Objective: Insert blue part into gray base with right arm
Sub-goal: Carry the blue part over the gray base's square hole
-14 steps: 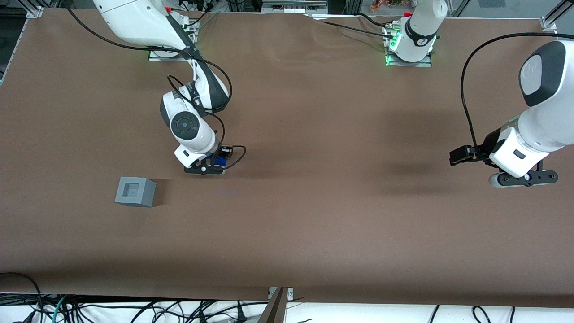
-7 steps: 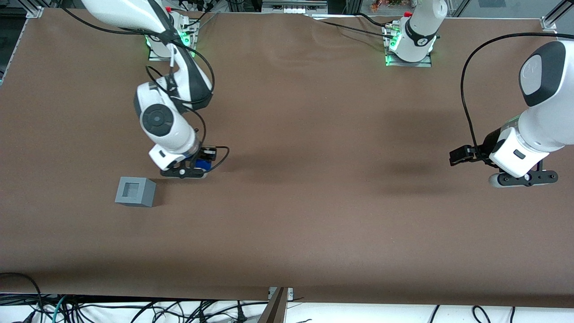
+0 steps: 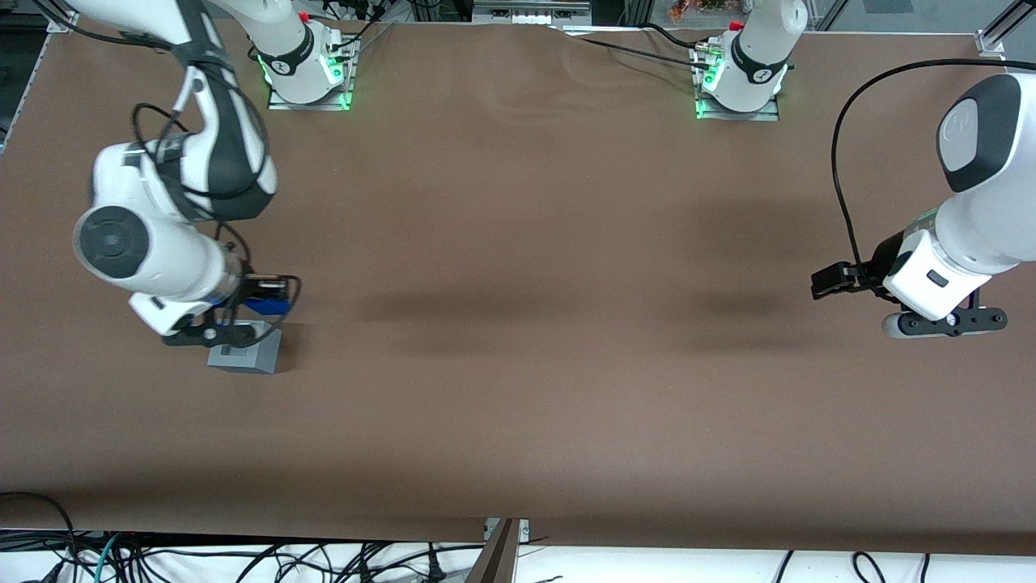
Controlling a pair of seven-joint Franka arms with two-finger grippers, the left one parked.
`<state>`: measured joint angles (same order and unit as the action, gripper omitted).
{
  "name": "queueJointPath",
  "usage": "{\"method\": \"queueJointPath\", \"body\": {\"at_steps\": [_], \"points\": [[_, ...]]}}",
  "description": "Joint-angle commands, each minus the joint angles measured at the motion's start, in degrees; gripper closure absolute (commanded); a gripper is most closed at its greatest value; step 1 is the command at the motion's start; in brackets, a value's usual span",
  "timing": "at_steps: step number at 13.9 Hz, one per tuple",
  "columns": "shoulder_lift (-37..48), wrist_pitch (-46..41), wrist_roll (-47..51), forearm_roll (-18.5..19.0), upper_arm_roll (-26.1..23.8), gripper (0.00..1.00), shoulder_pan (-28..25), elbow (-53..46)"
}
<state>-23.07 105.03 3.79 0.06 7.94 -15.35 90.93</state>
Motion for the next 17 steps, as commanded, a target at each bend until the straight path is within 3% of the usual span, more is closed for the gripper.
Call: {"method": "queueJointPath", "body": {"at_steps": [1,5,12,17], "points": [[-2.59,-1.06,-4.75,-0.49,-0.47,0.82,4.17,-2.86],[-3.65,-2.02,-4.94,-2.34,-0.47,0.82,6.20,-5.94],[-3.73,-3.78,-4.15,-1.81,-0.56,0.82,6.03,-7.26],[-7.60,2.19,-4.15,-1.46,0.50,0.82,6.99,-7.34]]}}
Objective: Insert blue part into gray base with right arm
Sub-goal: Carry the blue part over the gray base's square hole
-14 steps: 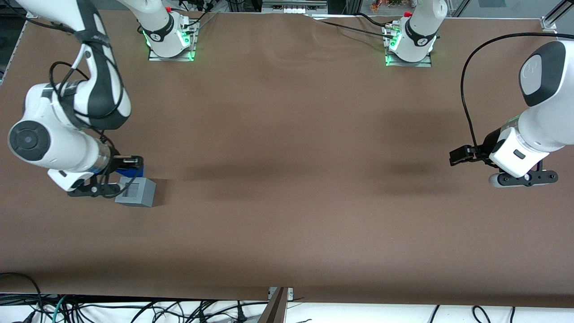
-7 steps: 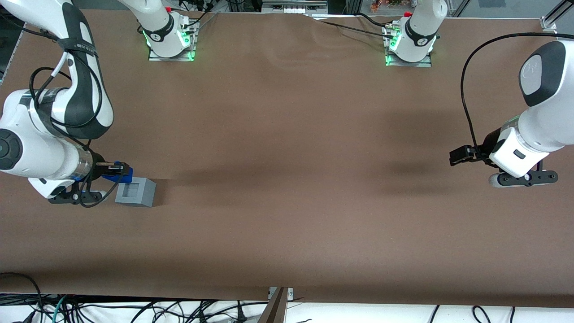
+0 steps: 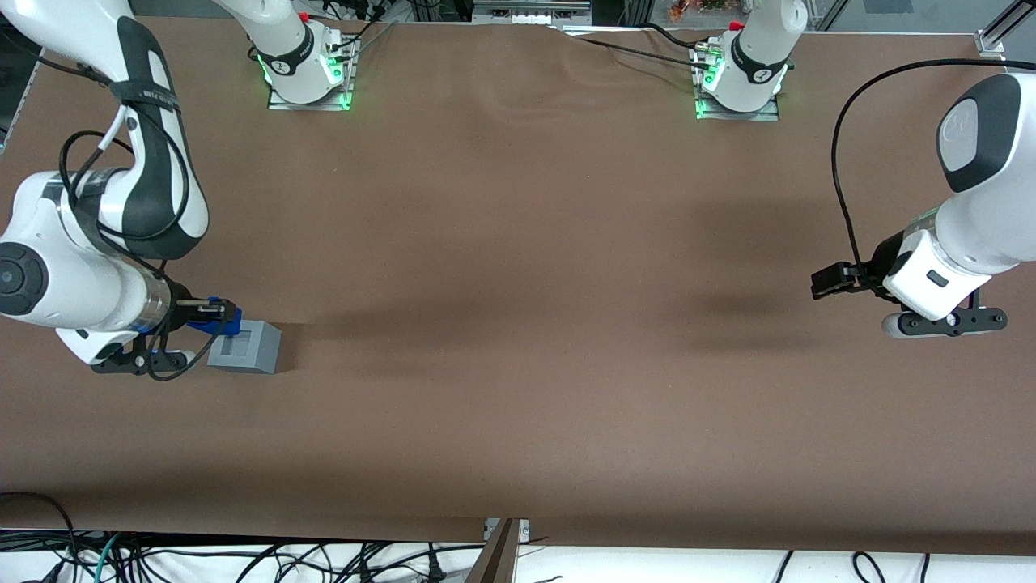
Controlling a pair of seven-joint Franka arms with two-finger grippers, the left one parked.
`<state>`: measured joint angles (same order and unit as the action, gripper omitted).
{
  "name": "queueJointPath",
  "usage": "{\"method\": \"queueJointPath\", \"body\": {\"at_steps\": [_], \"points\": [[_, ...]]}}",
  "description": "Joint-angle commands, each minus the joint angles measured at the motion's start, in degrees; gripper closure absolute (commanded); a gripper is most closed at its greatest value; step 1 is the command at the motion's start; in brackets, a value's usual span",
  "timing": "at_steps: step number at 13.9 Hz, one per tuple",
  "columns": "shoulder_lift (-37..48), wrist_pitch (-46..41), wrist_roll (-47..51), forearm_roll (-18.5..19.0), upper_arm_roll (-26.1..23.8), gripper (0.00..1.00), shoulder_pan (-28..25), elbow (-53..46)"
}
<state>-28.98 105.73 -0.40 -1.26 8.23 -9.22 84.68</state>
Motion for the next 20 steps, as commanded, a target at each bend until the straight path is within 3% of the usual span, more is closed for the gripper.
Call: {"method": "queueJointPath", "body": {"at_steps": [1,20], "points": [[-2.22,2.46,0.13,-0.15,0.21,0.82,0.87,-1.01],[-5.56,5.37,-0.05,1.70,0.30,0.82,1.75,1.10]]}}
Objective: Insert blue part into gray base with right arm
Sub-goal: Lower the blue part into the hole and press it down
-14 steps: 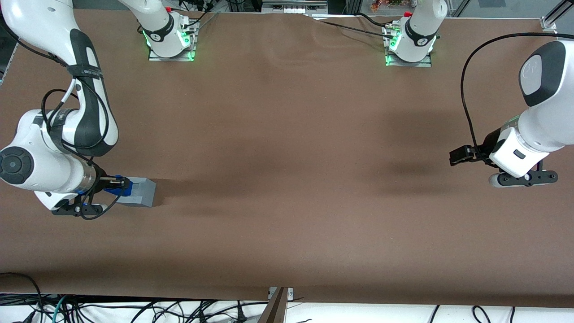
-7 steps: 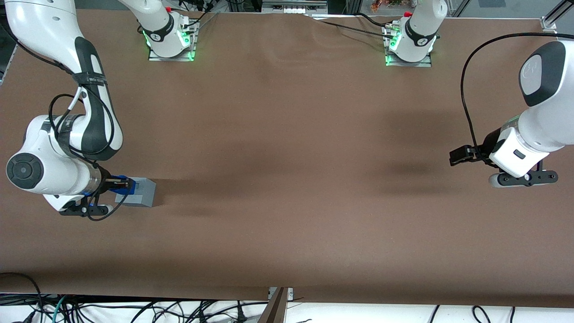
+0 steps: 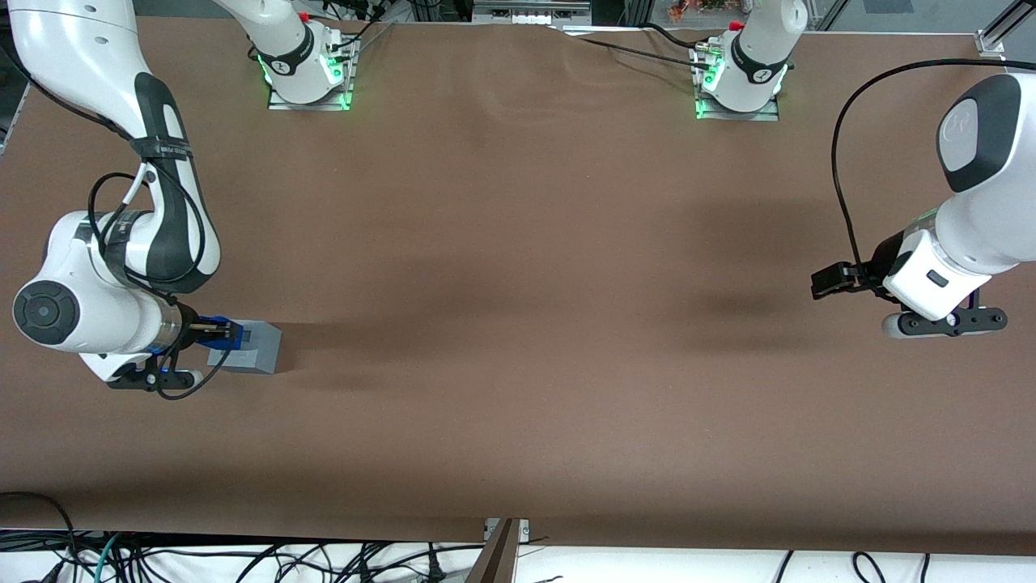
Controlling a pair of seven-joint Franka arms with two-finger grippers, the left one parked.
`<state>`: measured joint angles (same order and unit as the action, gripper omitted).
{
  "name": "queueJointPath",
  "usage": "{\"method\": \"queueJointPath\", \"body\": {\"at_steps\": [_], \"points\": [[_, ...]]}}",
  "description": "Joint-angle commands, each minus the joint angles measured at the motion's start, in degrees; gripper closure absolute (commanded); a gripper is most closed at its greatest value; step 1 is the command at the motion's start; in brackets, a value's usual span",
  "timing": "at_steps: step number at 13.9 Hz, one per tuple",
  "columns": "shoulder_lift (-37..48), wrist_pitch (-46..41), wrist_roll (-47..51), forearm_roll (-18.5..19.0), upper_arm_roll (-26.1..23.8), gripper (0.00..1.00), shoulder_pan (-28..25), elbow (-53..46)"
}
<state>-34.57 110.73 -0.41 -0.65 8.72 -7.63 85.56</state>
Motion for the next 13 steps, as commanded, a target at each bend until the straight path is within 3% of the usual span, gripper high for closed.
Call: {"method": "queueJointPath", "body": {"at_steps": [1,13], "points": [[-0.05,0.71,0.14,1.09,-0.19,0.82,-0.19,0.22],[-1.20,2.39,0.23,1.00,-0.19,0.82,-0.37,0.22]]}}
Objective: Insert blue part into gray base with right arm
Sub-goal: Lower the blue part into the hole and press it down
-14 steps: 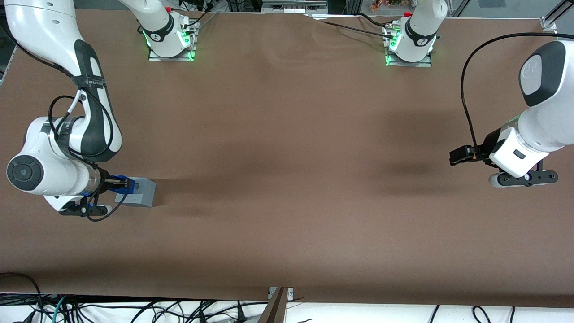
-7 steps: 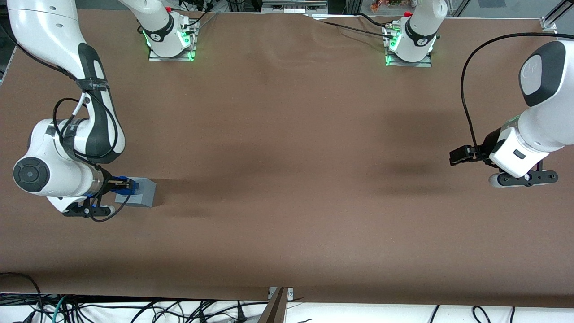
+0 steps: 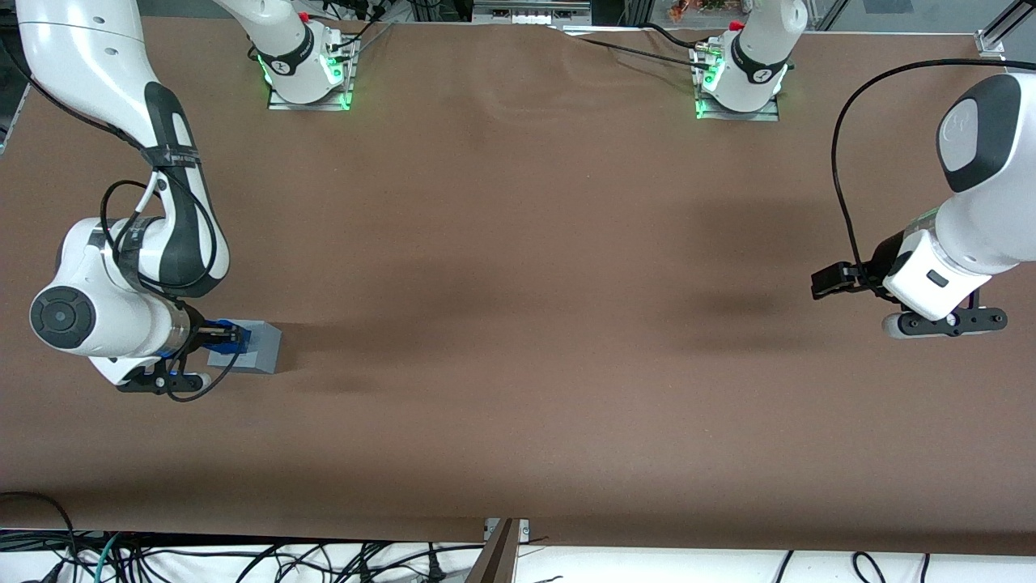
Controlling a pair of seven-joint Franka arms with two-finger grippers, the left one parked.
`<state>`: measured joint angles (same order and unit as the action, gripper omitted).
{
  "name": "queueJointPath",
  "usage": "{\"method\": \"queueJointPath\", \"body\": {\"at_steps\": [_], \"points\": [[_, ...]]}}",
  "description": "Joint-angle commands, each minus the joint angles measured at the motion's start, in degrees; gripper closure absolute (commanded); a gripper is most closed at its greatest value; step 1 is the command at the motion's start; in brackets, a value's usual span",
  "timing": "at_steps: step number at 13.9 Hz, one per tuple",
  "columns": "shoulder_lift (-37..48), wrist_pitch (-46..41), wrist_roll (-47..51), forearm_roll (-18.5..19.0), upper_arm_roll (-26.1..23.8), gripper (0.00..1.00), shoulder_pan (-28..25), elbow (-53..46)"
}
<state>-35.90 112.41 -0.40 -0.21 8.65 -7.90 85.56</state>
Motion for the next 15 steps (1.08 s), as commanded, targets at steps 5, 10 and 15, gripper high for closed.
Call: {"method": "queueJointPath", "body": {"at_steps": [5,10,15], "points": [[0.04,0.88,0.23,0.47,-0.12,0.82,-0.10,0.04],[-0.31,1.41,0.31,0.30,-0.12,0.82,-0.10,0.04],[-0.31,1.41,0.58,0.21,-0.12,0.82,-0.18,0.04]]}}
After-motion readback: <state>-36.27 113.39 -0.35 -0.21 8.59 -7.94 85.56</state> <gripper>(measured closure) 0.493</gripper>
